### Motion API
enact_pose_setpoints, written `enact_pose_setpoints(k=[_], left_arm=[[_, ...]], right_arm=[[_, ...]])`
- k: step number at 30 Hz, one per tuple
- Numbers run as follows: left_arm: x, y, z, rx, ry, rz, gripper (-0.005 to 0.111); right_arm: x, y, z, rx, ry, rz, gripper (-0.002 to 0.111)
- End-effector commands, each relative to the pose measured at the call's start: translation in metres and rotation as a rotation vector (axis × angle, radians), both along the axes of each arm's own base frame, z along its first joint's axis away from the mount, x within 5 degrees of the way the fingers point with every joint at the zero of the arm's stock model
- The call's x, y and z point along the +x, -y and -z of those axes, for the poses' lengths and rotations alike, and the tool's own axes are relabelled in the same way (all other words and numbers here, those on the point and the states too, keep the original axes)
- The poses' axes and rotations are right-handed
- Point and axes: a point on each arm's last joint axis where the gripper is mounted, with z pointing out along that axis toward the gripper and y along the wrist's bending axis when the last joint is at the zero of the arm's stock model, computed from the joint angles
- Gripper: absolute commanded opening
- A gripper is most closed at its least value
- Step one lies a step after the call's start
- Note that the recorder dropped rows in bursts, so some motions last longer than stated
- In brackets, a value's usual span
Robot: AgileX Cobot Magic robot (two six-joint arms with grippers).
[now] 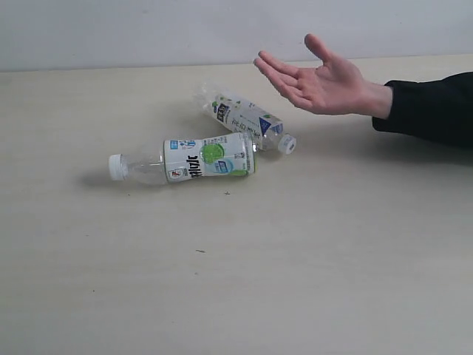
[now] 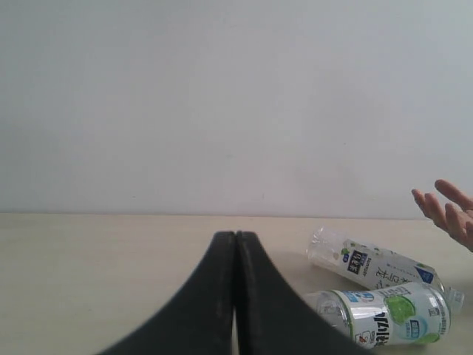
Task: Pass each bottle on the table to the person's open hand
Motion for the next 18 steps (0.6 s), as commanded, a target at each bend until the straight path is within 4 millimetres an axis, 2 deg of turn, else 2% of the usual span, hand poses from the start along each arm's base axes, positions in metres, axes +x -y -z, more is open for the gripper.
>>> enact_pose_setpoints(k=[1, 4, 11, 15, 18], left_arm=[[0.0, 0.0, 0.0, -0.003, 0.006, -0.004, 0.0], [0.0, 0.0, 0.0, -0.003, 0.006, -0.004, 0.0], [0.0, 0.0, 0.0, -0.003, 0.006, -0.002, 0.0], [0.0, 0.0, 0.0, -0.003, 0.006, -0.002, 0.0], [0.0, 0.0, 0.0, -0.003, 0.006, -0.002, 0.0]], right_arm=[[0.028, -0.002, -0.003, -0.046, -0.164, 0.064, 0.0], [0.053, -0.005, -0.009, -0.072, -0.363, 0.104, 0.0], [0.125, -0.023, -0.048, -0.139, -0.839, 0.143, 0.0], [0.171, -0.046, -0.054, -0.2, -1.063, 0.019, 0.0], [0.206, -0.067, -0.048, -0.196, -1.126, -0.114, 0.0]])
